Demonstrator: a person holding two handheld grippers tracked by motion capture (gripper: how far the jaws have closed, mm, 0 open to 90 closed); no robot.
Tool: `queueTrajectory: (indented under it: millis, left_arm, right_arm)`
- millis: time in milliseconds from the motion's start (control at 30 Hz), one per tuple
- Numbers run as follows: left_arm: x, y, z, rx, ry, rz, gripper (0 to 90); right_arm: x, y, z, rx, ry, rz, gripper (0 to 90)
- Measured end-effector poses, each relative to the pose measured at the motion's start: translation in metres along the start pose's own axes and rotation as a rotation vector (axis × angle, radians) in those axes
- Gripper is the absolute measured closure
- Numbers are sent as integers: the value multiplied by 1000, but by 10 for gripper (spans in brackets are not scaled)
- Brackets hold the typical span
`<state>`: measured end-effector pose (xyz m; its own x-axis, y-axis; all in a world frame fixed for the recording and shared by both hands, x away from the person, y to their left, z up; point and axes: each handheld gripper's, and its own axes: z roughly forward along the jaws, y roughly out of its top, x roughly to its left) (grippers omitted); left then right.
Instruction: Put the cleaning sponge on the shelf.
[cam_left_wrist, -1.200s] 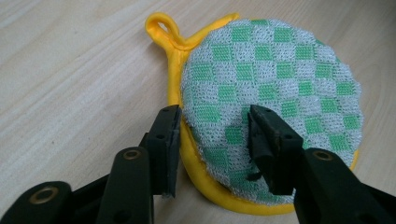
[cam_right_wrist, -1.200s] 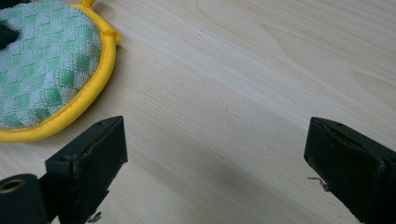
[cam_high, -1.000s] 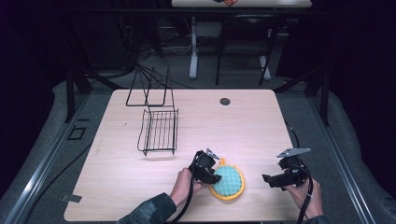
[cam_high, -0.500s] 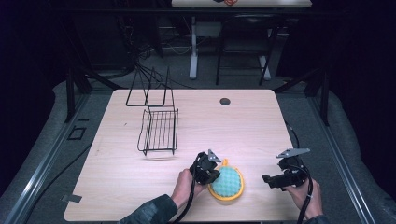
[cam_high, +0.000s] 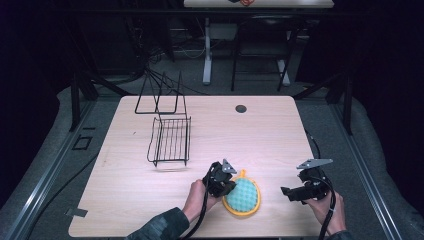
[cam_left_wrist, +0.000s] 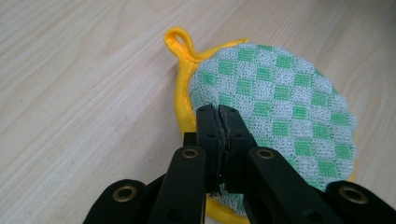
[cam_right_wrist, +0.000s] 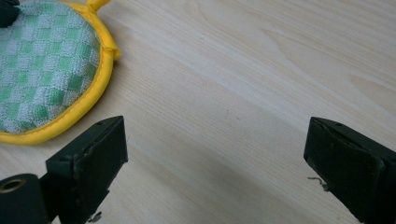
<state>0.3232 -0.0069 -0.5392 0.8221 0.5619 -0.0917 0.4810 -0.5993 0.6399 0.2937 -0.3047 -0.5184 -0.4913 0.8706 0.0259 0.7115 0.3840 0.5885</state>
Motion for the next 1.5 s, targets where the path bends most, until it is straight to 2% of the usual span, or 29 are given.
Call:
queueTrajectory:
  millis: [167, 467, 600, 633, 867, 1500]
  left_arm:
    - [2, 3, -9, -18, -2, -6, 885]
    - [6, 7, -28, -53, 6, 10, 885]
    - [10, 7, -36, -72, 9, -1, 885]
    - [12, 6, -40, -90, 12, -12, 885]
    - [20, 5, -58, -127, 31, -19, 885]
    - [46, -4, -95, -187, 85, -76, 885]
  right_arm:
    - [-1, 0, 0, 4, 0, 2, 54]
    - [-1, 0, 0, -2, 0, 1, 54]
    - [-2, 0, 0, 4, -1, 0, 54]
    - [-2, 0, 0, 1, -4, -1, 54]
    - [-2, 0, 0, 1, -2, -1, 54]
    - [-1, 0, 0, 1, -1, -1, 56]
